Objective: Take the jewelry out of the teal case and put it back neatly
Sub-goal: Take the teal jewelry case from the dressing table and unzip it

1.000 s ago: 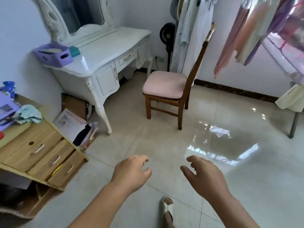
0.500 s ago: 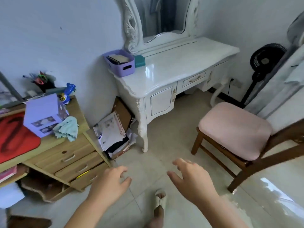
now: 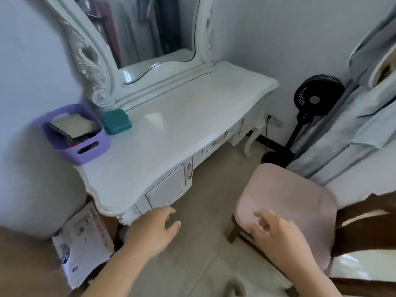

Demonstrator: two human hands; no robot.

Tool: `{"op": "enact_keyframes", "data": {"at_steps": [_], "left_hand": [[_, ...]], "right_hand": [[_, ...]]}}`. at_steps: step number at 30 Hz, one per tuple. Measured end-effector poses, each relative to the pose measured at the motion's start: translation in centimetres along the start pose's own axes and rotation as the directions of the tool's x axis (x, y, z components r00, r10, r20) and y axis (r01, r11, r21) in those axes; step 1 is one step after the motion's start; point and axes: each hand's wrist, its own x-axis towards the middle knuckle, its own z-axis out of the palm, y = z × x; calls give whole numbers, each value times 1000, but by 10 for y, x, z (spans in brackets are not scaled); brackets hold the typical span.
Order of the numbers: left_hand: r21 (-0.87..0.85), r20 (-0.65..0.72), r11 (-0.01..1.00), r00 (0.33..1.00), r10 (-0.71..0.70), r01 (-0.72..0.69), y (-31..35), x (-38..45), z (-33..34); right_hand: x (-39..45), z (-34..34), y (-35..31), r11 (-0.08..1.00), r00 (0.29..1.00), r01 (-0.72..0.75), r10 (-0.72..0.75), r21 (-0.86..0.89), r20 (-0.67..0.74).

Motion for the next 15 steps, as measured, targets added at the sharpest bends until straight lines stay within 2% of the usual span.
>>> {"op": "enact_keyframes", "data": {"at_steps": [3, 6, 11, 15], "left_hand": [[13, 49, 998, 997, 61, -62, 42, 66, 8], [19, 75, 998, 995, 65, -66, 74, 123, 10], [47, 31, 998, 999, 38, -39, 109, 206, -23], [30, -30, 999, 999, -22, 23, 108, 258, -53]], "right_hand": [[61, -12, 26, 995, 995, -95, 95, 17, 1], [126, -24, 39, 995, 995, -101, 101, -6, 17], [236, -48, 16, 1000, 998, 21, -21, -10, 57], [310, -50, -24, 990, 984, 138, -137, -6, 114]]}}
